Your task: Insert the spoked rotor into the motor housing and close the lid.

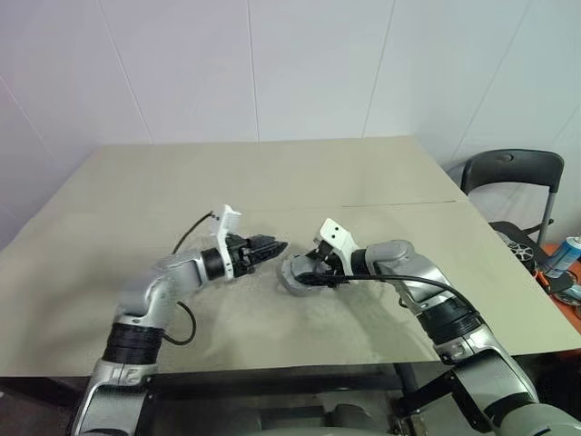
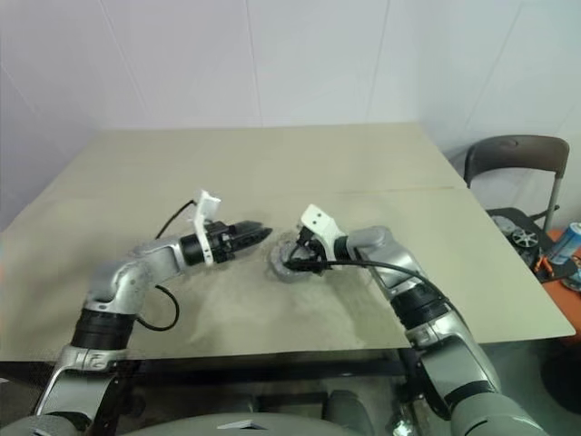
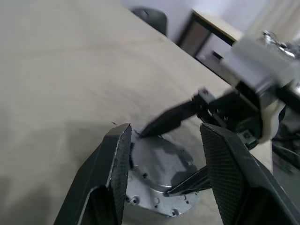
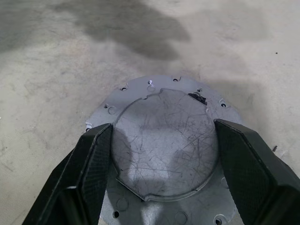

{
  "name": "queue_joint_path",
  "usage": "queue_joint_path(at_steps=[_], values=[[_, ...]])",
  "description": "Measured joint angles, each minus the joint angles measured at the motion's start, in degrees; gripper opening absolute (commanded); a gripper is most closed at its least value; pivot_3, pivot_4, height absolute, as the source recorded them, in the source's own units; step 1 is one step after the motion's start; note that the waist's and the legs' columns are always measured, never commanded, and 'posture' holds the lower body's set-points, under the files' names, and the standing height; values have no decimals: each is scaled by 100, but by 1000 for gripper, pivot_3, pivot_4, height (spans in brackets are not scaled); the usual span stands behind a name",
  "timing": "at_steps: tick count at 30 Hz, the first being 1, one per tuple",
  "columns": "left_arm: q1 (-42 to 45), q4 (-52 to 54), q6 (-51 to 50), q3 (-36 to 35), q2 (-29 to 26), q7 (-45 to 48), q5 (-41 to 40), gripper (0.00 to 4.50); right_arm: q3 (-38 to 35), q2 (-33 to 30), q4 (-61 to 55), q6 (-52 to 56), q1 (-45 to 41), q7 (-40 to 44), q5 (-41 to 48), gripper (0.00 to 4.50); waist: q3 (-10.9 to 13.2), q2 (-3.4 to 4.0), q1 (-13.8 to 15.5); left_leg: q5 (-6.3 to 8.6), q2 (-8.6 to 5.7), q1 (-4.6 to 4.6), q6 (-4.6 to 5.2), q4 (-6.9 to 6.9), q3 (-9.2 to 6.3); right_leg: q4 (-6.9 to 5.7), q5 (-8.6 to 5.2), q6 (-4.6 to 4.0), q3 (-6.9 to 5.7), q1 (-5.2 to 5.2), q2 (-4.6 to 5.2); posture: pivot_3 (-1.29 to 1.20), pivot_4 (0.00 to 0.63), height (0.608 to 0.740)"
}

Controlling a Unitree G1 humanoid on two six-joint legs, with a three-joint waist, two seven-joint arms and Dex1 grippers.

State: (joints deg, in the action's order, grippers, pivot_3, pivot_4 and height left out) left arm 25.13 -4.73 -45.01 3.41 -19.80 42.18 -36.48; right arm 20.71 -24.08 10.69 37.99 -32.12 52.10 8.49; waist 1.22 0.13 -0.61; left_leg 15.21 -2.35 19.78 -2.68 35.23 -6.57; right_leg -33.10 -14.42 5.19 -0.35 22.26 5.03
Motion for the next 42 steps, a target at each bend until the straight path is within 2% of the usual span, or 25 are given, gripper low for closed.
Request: queue_joint_path(at_steps=[4, 7, 14, 17, 20, 42], values=[[445, -892, 236, 182, 200, 298, 302, 2469, -36, 10, -7, 2, 24, -3, 23, 3086, -2, -21, 8, 3, -2, -4, -3, -1, -7, -14, 11, 20, 0, 1, -2, 0, 0, 740], [622, -1406, 376, 256, 239, 519, 523, 1902, -59, 39, -9, 16, 28, -12, 26, 3086, -8, -19, 5, 3, -3, -9, -4, -4, -11, -22, 12, 21, -1, 2, -3, 0, 0, 740], [705, -1774, 549, 271, 438, 565, 875, 1902, -113, 57, -69, 51, 97, -101, 55, 3086, -7, -20, 10, 3, -3, -11, -4, -5, -15, -23, 12, 21, -1, -3, -3, 0, 0, 740], [702, -1739, 429, 273, 438, 697, 875, 1341, -132, 57, -137, 56, 156, -140, 65, 3086, -7, -21, 10, 4, -4, -11, -4, -6, -16, -24, 12, 21, -1, -3, -3, 0, 0, 740], [673, -1687, 325, 329, 438, 790, 899, 367, -134, 57, -142, 55, 162, -144, 76, 3086, -7, -21, 8, 5, -4, -12, -7, -7, -17, -25, 12, 21, -1, -4, -3, 0, 0, 740], [315, -1273, 419, 468, 211, 1008, 1214, 367, -114, 156, -138, 165, 169, -279, 56, 3086, -16, -12, -9, 8, 3, -21, -10, -8, -15, -21, 12, 21, -4, -8, -2, 0, 0, 740]])
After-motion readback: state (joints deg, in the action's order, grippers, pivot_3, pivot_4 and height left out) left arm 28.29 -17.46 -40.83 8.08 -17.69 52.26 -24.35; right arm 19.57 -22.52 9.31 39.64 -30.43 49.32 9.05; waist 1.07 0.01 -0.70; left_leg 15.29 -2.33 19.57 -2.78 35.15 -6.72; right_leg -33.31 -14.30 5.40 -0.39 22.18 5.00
